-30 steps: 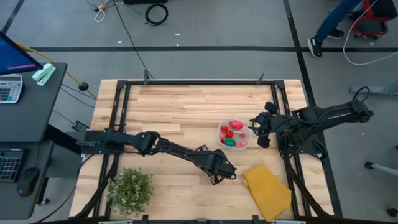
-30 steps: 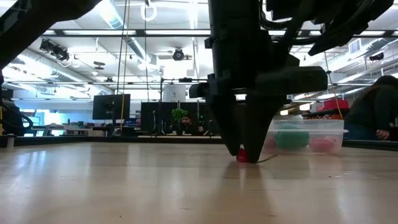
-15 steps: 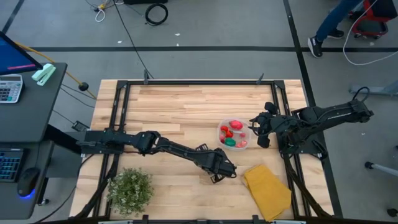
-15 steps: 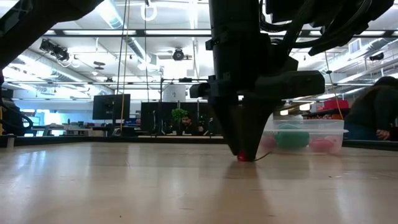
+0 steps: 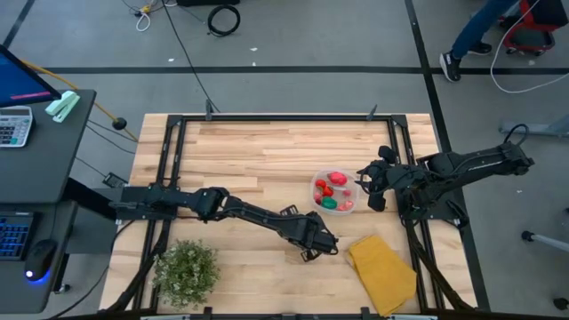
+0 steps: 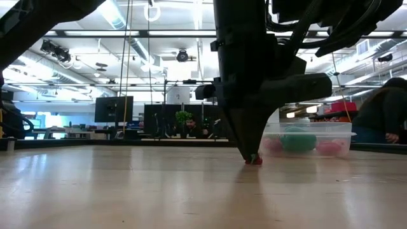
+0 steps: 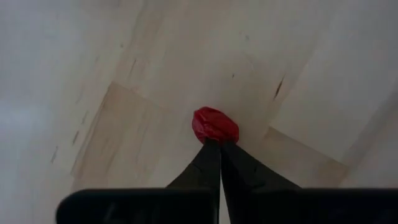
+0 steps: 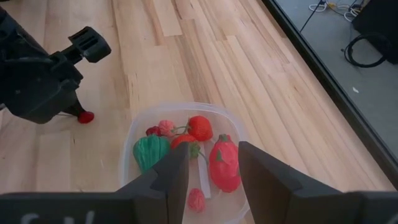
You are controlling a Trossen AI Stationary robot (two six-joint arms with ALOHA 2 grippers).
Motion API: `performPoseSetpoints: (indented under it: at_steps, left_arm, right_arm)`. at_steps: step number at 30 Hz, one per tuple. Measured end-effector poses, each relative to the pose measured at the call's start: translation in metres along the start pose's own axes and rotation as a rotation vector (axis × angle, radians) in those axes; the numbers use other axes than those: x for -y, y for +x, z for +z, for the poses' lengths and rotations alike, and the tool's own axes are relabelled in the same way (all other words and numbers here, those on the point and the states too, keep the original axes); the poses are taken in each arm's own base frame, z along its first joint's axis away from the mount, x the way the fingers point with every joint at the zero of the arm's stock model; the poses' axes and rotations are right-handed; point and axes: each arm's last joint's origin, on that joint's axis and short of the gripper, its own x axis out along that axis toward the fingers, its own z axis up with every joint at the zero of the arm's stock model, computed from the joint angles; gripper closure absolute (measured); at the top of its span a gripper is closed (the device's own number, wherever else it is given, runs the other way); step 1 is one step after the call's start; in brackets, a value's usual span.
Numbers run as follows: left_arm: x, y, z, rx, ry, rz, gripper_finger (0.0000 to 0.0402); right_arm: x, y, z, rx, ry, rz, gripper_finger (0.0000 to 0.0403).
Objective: Pick and placing Produce into tupperware
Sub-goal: Put the red cherry into the transparent container
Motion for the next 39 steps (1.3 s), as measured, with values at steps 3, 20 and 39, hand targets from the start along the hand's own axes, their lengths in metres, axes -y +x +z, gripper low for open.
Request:
performPoseSetpoints:
  at_steps: [3,20,39]
  left_arm:
    - [0.000,0.000,0.001,0.011,0.004,0.012,0.0397]
    - [-0.013,-0.025,0.012,0.137,-0.016,0.073,0.0400]
    - [-0.035,-0.032,0.075,0.544,-0.018,0.060,0.0401]
  right_arm:
    - [0.000,0.000,0.000,0.000,0.000,0.000,0.0257]
    - [0.000,0.000,0.000,0.001,0.000,0.000,0.0257]
    - [0.000,0.000,0.000,0.002,-0.014,0.000,0.0257]
